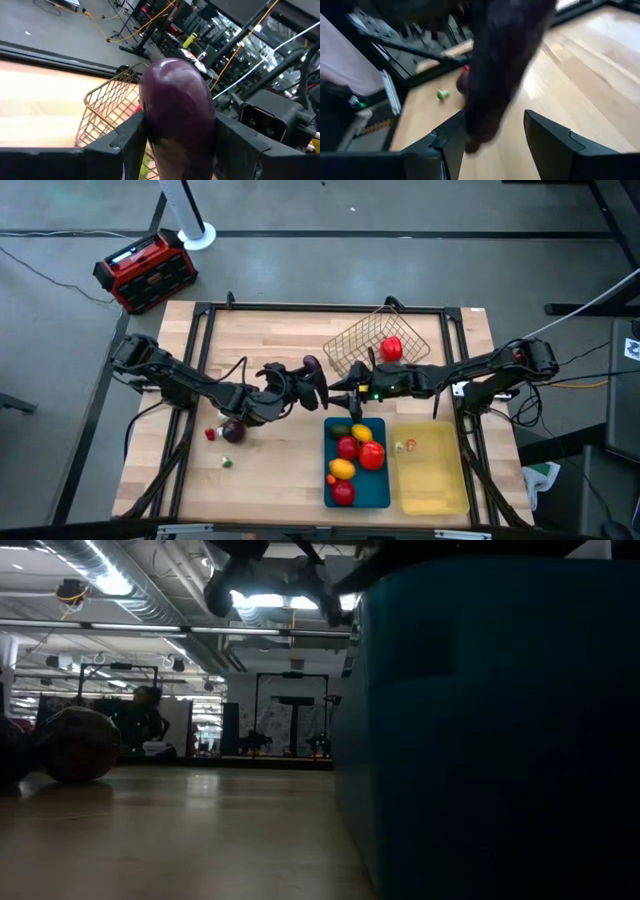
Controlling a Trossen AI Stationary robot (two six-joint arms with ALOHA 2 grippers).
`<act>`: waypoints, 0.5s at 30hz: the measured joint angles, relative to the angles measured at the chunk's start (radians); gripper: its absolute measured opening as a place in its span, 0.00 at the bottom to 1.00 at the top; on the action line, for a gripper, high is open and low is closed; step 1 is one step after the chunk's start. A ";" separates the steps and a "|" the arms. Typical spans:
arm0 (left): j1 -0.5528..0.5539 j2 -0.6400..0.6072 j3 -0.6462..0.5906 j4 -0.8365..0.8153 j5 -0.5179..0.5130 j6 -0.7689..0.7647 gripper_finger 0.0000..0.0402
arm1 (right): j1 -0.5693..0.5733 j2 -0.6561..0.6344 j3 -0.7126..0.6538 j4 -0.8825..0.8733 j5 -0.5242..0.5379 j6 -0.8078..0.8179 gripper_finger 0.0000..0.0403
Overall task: Sort produce into baskets
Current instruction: Put the purple eggplant into the brown wire basket
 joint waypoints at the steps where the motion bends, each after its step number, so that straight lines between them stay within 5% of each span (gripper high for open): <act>1: 0.000 0.000 0.000 0.002 0.001 -0.015 0.50 | 0.000 0.000 0.000 0.019 -0.002 0.000 0.49; 15: 0.007 0.007 -0.002 0.035 -0.006 -0.046 0.50 | 0.000 0.013 0.000 0.102 0.004 0.000 0.41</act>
